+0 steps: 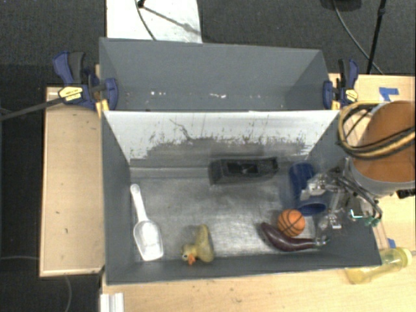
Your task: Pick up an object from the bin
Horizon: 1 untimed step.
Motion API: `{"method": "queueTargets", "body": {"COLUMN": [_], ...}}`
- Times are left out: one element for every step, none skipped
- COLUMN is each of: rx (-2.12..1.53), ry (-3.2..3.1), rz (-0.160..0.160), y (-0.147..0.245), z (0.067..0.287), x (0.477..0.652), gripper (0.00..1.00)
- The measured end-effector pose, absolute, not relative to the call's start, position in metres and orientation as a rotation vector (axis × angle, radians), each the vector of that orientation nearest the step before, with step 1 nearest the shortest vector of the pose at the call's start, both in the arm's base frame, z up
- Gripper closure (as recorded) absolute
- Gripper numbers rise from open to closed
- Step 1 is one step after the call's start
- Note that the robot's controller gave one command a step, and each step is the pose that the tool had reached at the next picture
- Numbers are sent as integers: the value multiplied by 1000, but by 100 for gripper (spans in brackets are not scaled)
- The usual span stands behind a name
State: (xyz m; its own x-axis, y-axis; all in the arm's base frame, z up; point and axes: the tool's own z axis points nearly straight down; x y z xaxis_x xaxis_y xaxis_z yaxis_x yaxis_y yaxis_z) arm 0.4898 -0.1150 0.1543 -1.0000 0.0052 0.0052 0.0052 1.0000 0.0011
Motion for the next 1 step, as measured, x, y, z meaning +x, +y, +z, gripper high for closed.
{"method": "queueTargets", "body": {"rx": [0], "ry": [-3145], "rz": [1], "y": [-115], "z": [158], "x": [492], "gripper": [0]}}
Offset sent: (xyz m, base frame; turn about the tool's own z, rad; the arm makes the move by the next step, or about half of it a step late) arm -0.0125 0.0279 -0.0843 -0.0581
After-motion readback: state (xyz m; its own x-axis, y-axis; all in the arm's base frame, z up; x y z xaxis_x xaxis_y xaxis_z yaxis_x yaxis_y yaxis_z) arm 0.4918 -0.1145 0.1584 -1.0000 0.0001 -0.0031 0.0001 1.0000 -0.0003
